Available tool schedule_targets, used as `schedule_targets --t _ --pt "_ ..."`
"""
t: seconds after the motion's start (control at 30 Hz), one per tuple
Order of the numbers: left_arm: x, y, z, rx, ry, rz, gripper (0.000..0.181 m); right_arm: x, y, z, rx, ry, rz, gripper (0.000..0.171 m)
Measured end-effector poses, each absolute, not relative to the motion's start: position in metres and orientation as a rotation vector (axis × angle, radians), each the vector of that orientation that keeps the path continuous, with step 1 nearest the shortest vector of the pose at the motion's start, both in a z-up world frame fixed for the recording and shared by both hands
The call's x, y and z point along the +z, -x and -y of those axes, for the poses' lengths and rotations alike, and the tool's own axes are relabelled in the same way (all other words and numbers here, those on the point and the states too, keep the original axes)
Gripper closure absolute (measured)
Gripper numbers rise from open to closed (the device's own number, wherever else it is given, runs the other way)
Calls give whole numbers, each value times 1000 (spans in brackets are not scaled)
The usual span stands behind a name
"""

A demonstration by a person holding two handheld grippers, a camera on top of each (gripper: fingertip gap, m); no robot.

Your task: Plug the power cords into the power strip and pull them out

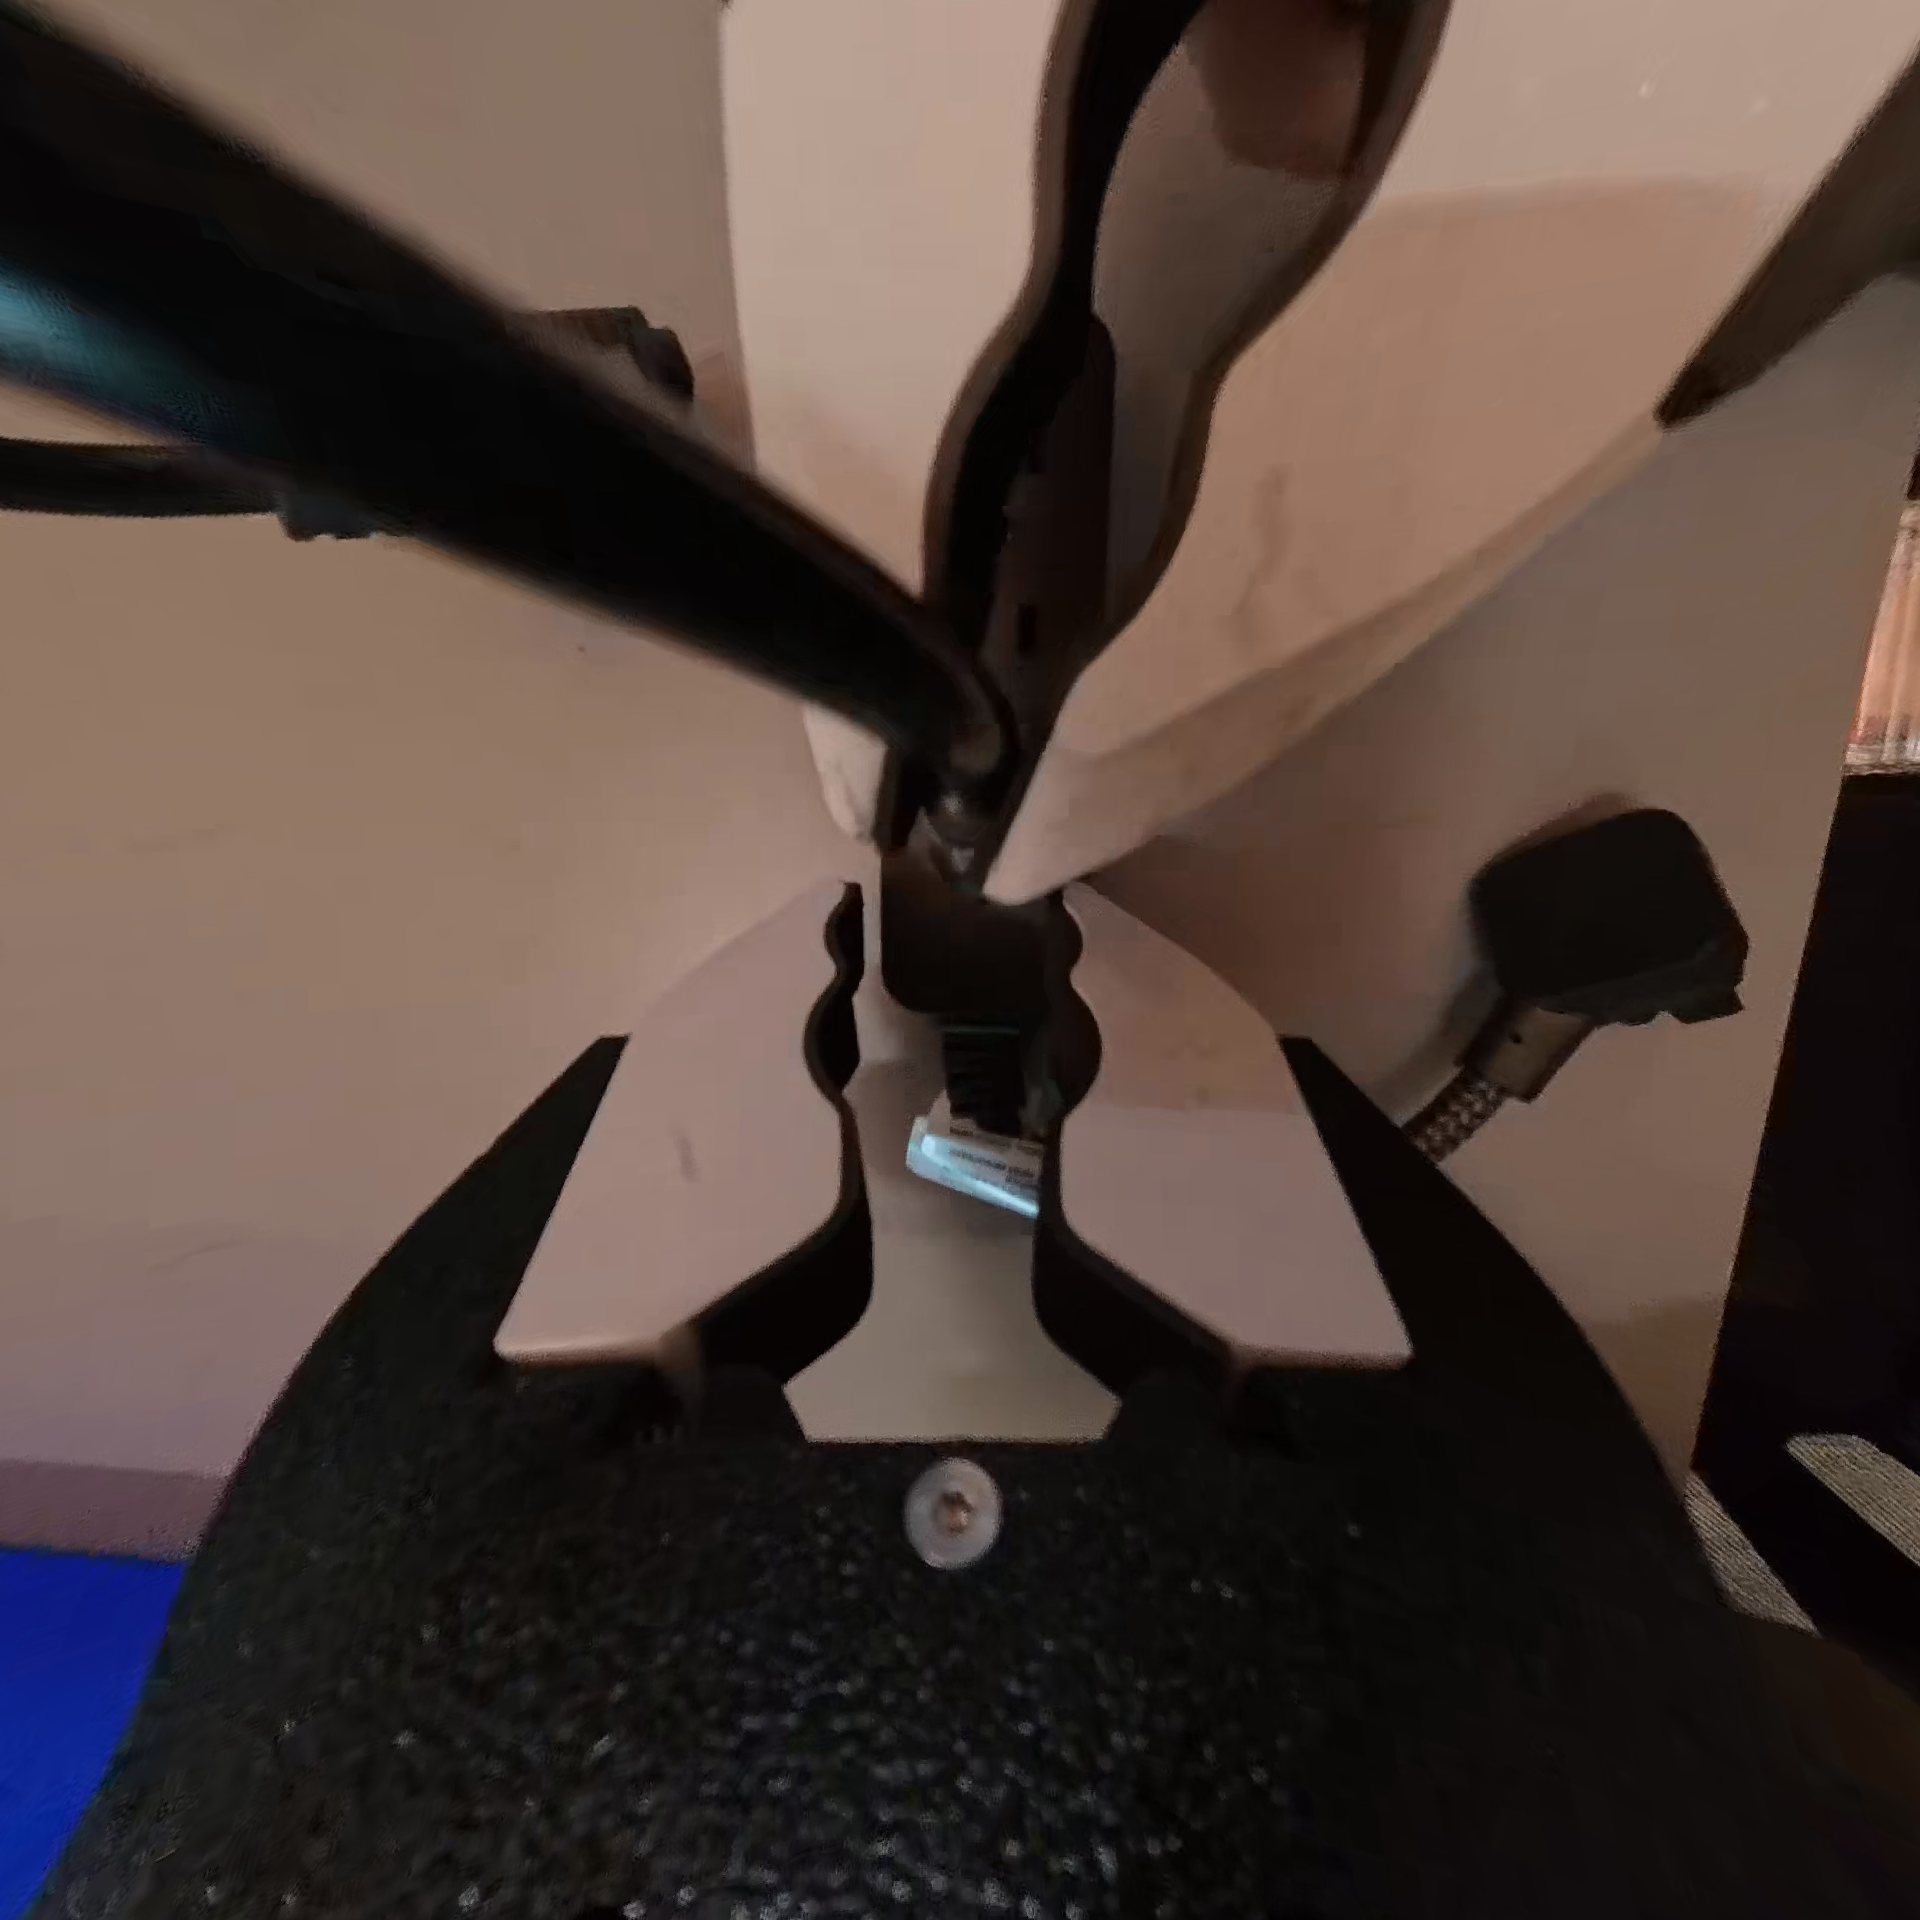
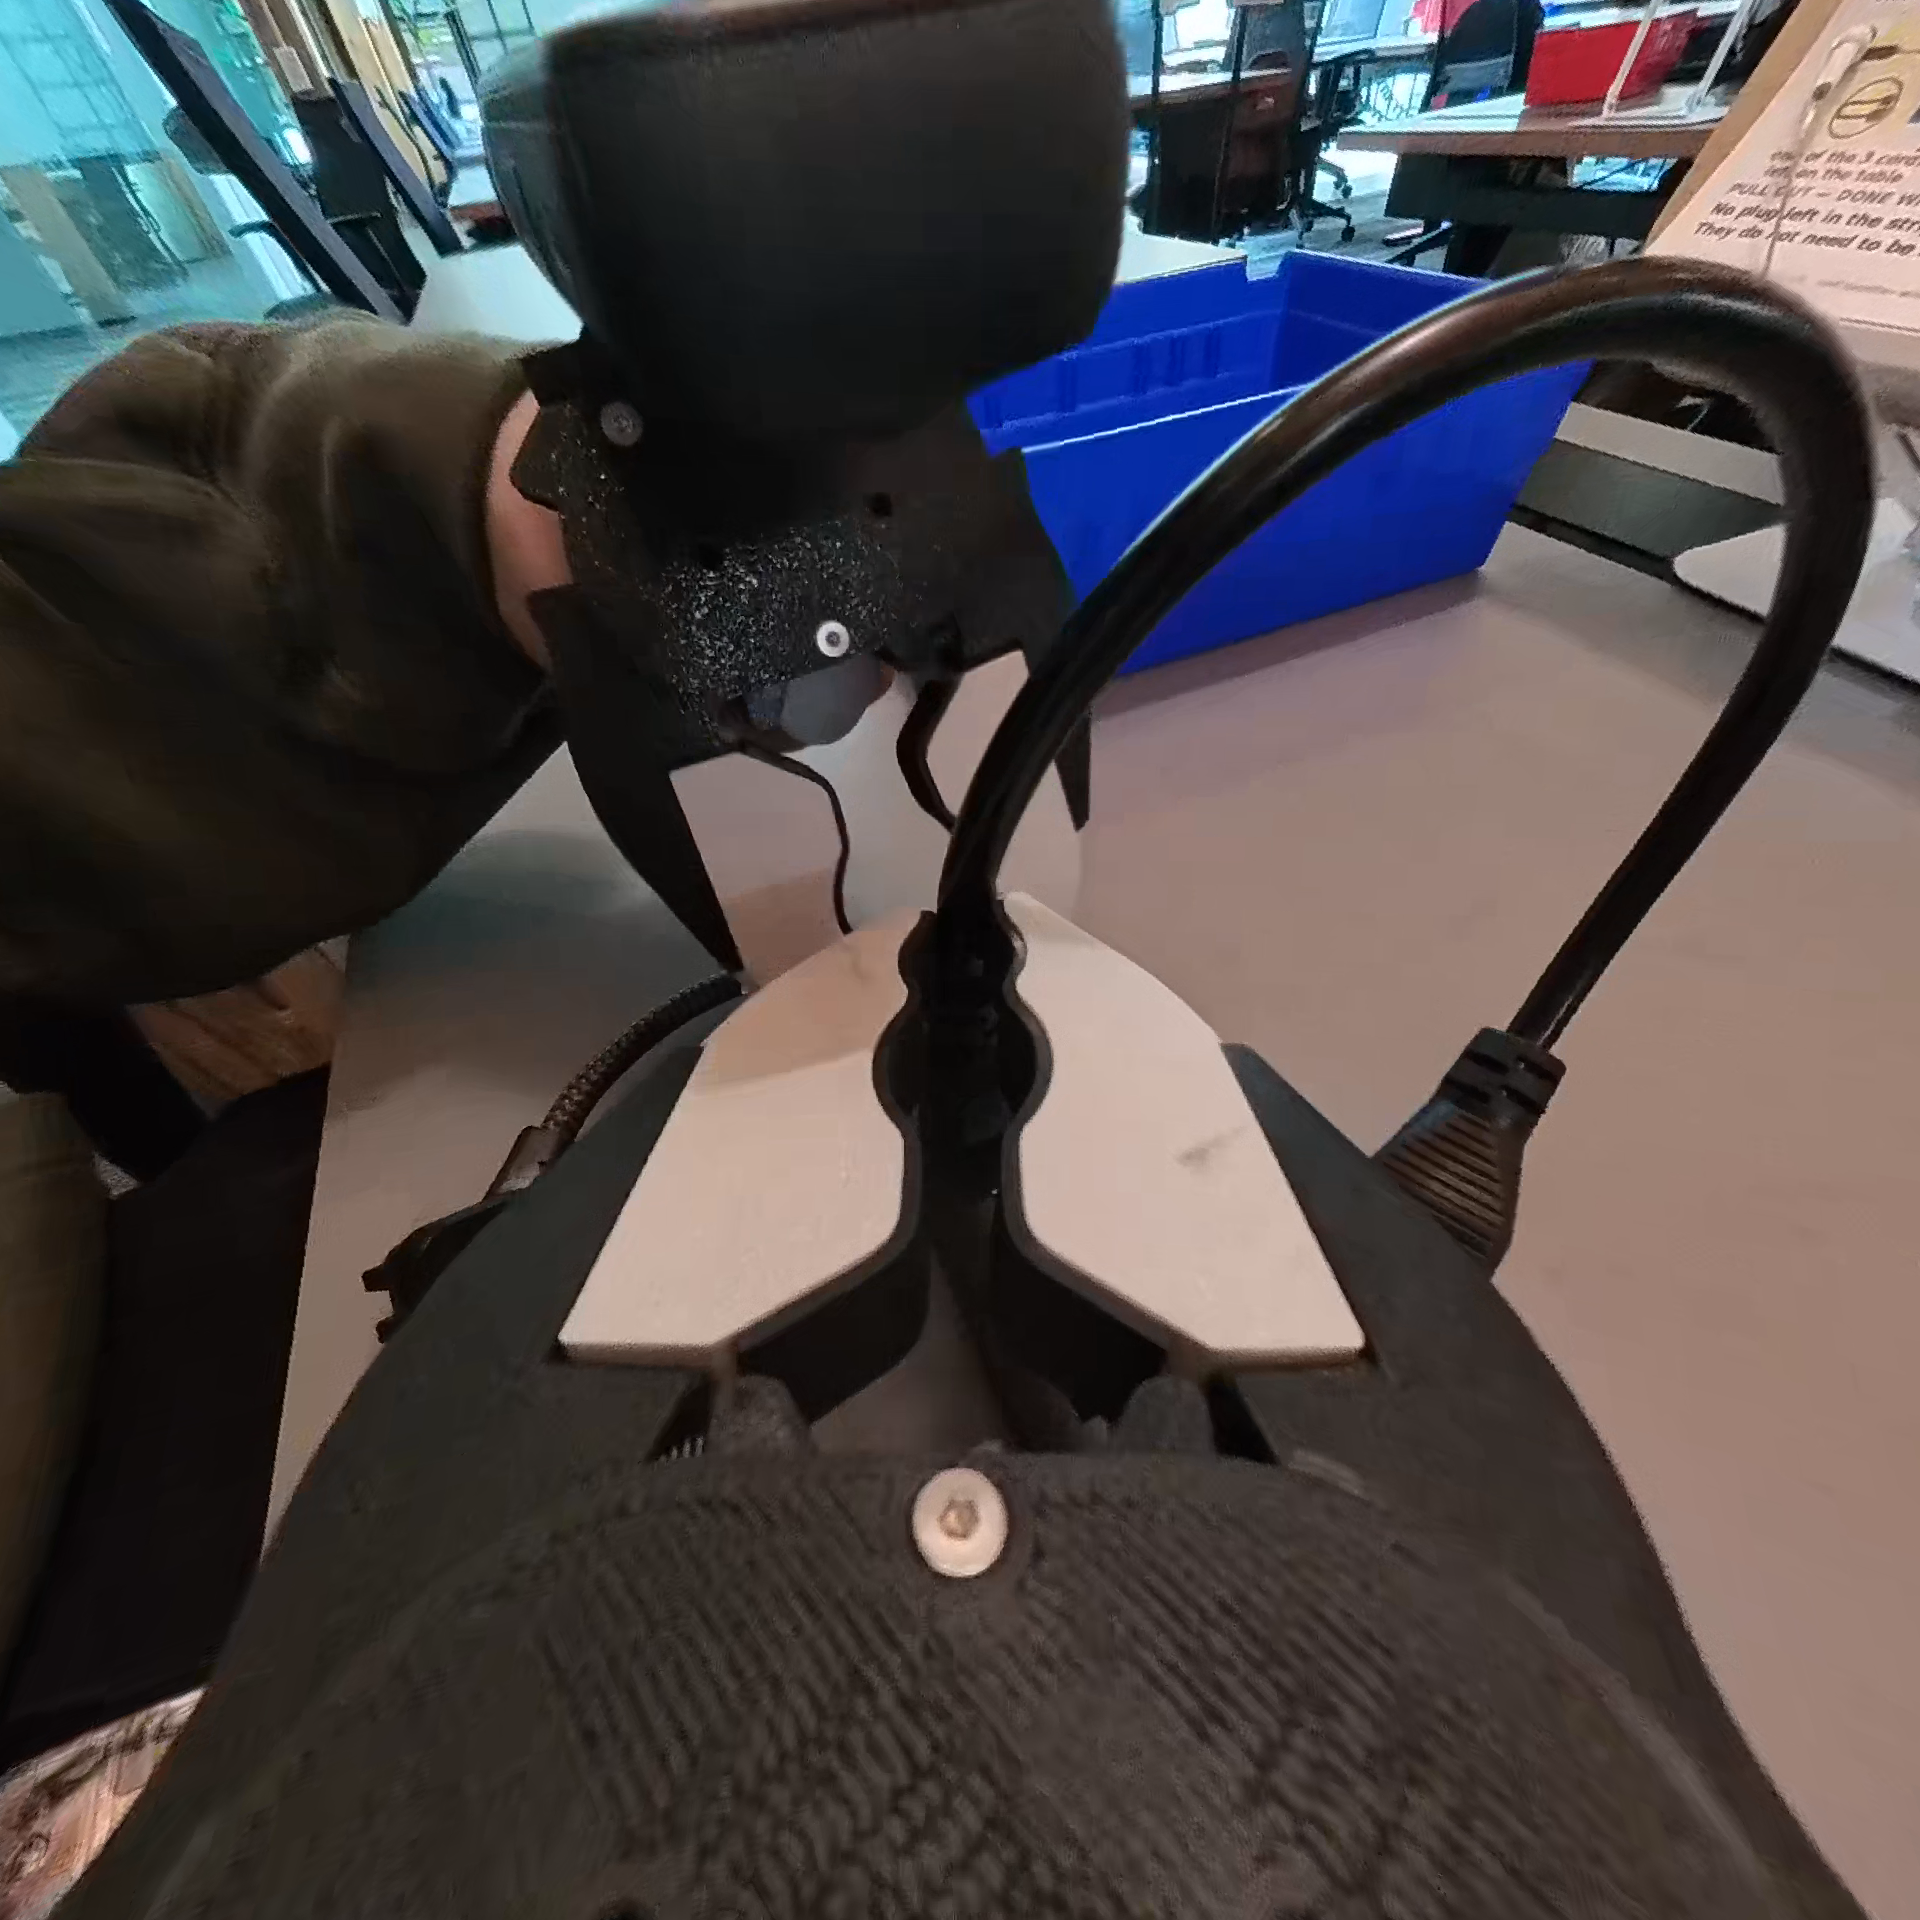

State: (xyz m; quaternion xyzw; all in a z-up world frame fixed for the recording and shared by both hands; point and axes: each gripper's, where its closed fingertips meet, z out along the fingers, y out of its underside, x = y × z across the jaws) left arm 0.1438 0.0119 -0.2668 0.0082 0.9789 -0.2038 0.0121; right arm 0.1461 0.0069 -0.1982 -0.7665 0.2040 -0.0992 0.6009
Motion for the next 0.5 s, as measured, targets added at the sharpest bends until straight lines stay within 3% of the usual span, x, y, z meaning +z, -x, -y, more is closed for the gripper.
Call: schedule_targets --t 0.1,0.3,0.5 --pt "-266 -145 -10 -593 -18 -3046 151 -199 -146 -8 -232 1785 -465 162" --pt "-267 -139 -13 -552 -17 -3064 138 -199 -143 -8 -215 1788 -456 162" --pt "-275 -141 -11 -451 -79 -3040 141 -199 -144 -6 -209 1781 -458 162"
